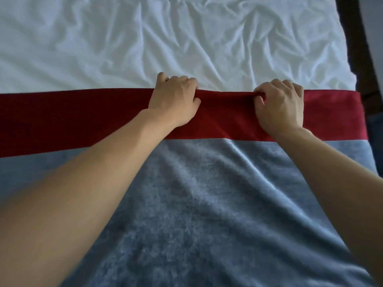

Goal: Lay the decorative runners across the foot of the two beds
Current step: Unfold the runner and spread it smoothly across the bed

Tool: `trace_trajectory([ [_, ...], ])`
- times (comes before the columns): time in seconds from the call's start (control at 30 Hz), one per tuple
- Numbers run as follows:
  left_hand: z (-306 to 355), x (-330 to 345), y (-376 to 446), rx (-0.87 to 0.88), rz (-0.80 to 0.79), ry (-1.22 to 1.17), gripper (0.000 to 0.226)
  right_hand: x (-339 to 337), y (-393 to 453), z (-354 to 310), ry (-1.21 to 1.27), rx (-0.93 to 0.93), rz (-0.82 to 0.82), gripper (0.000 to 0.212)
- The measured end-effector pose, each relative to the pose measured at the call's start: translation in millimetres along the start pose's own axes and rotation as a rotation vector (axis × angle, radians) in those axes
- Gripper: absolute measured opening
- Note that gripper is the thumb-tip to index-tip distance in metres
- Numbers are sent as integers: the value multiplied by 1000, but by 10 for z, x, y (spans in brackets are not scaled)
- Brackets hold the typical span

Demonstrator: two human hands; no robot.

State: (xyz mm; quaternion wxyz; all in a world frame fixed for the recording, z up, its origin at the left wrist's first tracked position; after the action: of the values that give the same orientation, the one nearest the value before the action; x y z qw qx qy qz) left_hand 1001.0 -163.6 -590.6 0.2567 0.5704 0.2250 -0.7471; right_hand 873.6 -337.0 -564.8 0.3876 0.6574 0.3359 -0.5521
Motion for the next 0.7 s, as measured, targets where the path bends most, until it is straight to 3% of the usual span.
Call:
trace_trajectory([
  [0.17,644,165,289,-12,-25,12,25,24,51,331,80,-9,-21,22],
  [0.3,1236,300,537,-14,-17,38,21,62,150,433,109,-150,-43,24],
  [0.5,1397,330,987,-169,5,35,16,195,461,707,133,-129,-75,26],
  [0.7,2013,600,1115,-20,-37,14,19,65,144,1746,126,-1,-40,22],
])
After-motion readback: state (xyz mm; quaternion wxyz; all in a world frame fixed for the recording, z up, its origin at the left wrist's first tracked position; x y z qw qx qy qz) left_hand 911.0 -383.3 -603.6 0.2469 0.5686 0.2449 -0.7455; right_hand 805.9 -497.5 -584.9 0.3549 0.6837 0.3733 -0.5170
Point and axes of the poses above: each hand's wrist, its own y-axis towards the middle knuckle, its own x-axis out of the palm, z = x × y, the point moved 9 cm from there along y, towards the middle knuckle, and after that the axes turned 1 degree about -x, right-handed, at the moved point
